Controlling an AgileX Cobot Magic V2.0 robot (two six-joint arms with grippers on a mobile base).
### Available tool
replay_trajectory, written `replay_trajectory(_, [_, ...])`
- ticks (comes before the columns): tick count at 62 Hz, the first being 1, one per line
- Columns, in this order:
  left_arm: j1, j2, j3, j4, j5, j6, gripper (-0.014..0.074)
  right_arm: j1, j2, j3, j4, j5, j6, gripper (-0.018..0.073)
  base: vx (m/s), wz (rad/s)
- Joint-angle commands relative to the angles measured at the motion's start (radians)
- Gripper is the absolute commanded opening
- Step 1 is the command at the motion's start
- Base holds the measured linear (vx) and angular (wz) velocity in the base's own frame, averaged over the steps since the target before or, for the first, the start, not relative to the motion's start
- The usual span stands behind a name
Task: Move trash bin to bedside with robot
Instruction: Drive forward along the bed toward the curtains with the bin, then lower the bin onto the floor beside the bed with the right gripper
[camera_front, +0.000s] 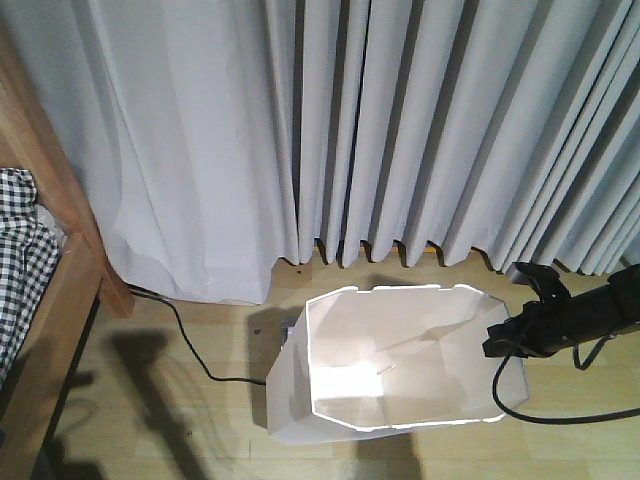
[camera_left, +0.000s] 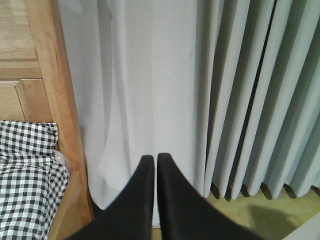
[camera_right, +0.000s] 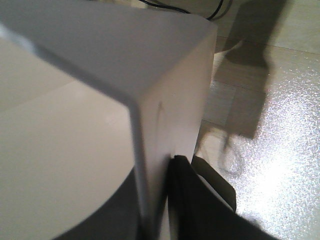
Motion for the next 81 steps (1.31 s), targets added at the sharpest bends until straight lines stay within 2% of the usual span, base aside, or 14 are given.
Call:
replay_trajectory(1, [-0.006,-0.014,0.019,-0.002,-0.069,-0.004,-0.0006,-0.004,-0.075,-0.007,0.055,0.237,-0.004,-0.0006,0.01,0.01])
replay_trajectory(47, [-0.006,-0.014,0.019,-0.002,-0.069,-0.004,-0.0006,-0.004,-0.075,-0.007,0.056,0.242,-0.004,-0.0006,0.00,0.00])
replay_trajectory(60, [-0.006,-0.014,0.019,-0.002,-0.069,-0.004,-0.0006,-0.004,-0.075,-0.007,0.099,0.269,0.025,-0.0006,0.00,-0.01])
replay_trajectory(81, [-0.006,-0.014,0.019,-0.002,-0.069,-0.004,-0.0006,-0.003,-0.060,-0.016,0.169,0.156,0.010,-0.0003,0.00,0.00])
